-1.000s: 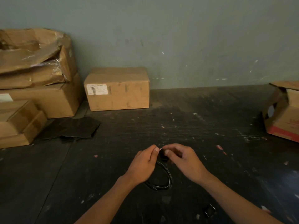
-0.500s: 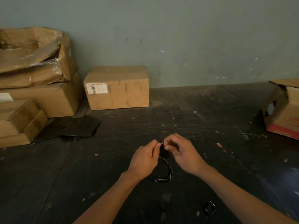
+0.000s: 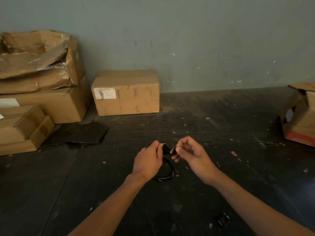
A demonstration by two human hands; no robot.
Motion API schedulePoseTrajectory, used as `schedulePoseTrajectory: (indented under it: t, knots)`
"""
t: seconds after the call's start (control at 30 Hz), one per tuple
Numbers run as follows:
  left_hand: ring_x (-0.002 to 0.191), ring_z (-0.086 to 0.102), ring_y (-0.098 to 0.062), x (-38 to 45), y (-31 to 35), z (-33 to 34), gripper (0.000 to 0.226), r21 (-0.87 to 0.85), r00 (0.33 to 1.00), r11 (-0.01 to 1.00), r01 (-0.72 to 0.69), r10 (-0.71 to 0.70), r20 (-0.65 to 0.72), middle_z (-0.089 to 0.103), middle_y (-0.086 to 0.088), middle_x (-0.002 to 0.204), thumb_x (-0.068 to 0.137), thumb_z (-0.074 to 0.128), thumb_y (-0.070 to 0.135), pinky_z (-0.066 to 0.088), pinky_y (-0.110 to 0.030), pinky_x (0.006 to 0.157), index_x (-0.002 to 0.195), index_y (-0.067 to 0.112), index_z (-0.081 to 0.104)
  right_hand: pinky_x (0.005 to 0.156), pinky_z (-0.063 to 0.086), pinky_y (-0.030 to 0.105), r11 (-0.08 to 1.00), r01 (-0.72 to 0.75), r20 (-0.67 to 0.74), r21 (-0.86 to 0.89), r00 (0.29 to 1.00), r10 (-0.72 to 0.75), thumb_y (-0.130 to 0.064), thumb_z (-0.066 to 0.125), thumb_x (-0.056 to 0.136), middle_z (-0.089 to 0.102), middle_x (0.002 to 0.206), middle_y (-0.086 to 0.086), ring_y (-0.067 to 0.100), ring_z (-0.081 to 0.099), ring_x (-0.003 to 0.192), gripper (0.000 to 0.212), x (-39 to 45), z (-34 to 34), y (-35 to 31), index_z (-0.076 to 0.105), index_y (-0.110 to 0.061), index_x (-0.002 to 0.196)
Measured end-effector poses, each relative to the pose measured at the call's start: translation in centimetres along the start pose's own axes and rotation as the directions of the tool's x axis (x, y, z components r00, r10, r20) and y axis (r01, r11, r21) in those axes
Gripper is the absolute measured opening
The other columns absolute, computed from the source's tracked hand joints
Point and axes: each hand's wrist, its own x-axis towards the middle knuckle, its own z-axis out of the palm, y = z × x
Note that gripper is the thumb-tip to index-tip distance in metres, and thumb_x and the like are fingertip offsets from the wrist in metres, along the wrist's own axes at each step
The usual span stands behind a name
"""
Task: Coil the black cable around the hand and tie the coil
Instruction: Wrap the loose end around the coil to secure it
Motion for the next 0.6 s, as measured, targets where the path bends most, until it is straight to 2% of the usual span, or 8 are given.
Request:
schedulePoseTrajectory:
  t: [0.07, 0.17, 0.27, 0.37, 0.47, 0.6]
  knots:
    - [0.050, 0.059, -0.009, 0.0, 0.2, -0.1, 0.019, 0.057, 0.999, 0.998, -0.034, 0.035, -0.016, 0.060, 0.002, 0.064, 0.104, 0.035, 0.032, 0.053, -0.029, 0.049, 0.091, 0.028, 0.050, 0.073, 0.057, 0.029, 0.987, -0.108, -0.055, 0.120, 0.992, 0.115, -0.020, 0.056, 0.096, 0.070, 0.090, 0.013, 0.021, 0.068, 0.080, 0.012, 0.2, 0.2, -0.2, 0.062, -0.010, 0.092]
    - [0.049, 0.055, -0.007, 0.0, 0.4, 0.1, 0.020, 0.134, 0.993, 0.985, -0.110, 0.114, -0.024, 0.058, 0.004, 0.063, 0.103, 0.033, 0.034, 0.049, -0.029, 0.049, 0.094, 0.027, 0.048, 0.062, 0.053, 0.022, 0.963, -0.261, -0.092, 0.070, 0.959, 0.267, -0.022, 0.064, 0.092, 0.067, 0.084, 0.007, 0.013, 0.064, 0.070, 0.011, 0.7, 0.4, -0.5, 0.065, -0.011, 0.093]
    - [0.048, 0.053, -0.005, -0.2, 0.5, 0.3, 0.020, 0.172, 0.983, 0.969, -0.178, 0.182, -0.005, 0.056, 0.006, 0.063, 0.103, 0.031, 0.036, 0.044, -0.024, 0.047, 0.098, 0.027, 0.048, 0.053, 0.048, 0.017, 0.919, -0.394, -0.047, 0.035, 0.918, 0.395, -0.011, 0.065, 0.091, 0.067, 0.087, 0.005, 0.008, 0.061, 0.064, 0.016, 1.0, 0.1, -0.7, 0.066, -0.012, 0.106]
    - [0.046, 0.051, -0.002, -0.2, 0.2, 0.3, 0.018, 0.179, 0.974, 0.958, -0.224, 0.228, -0.001, 0.053, 0.009, 0.061, 0.102, 0.031, 0.035, 0.035, -0.015, 0.045, 0.100, 0.028, 0.047, 0.059, 0.049, 0.021, 0.846, -0.517, 0.042, 0.129, 0.855, 0.516, -0.015, 0.061, 0.094, 0.068, 0.095, 0.007, 0.011, 0.059, 0.070, 0.019, 1.0, -0.3, -1.0, 0.070, -0.011, 0.110]
    - [0.046, 0.052, -0.003, -0.1, 0.0, 0.1, 0.024, 0.202, 0.968, 0.948, -0.246, 0.252, -0.005, 0.054, 0.009, 0.063, 0.101, 0.027, 0.038, 0.037, -0.014, 0.045, 0.103, 0.027, 0.048, 0.063, 0.050, 0.025, 0.773, -0.581, 0.082, 0.254, 0.809, 0.582, -0.021, 0.059, 0.095, 0.068, 0.097, 0.009, 0.015, 0.060, 0.073, 0.022, 1.0, -0.8, -0.8, 0.072, -0.008, 0.107]
    - [0.046, 0.049, -0.001, -0.2, 0.2, 0.1, 0.034, 0.226, 0.958, 0.933, -0.279, 0.287, -0.003, 0.052, 0.011, 0.063, 0.097, 0.022, 0.044, 0.037, -0.016, 0.046, 0.106, 0.025, 0.048, 0.062, 0.050, 0.025, 0.772, -0.585, 0.109, 0.248, 0.809, 0.578, -0.009, 0.057, 0.094, 0.069, 0.098, 0.011, 0.014, 0.063, 0.070, 0.018, 1.0, -1.0, -0.9, 0.070, -0.008, 0.107]
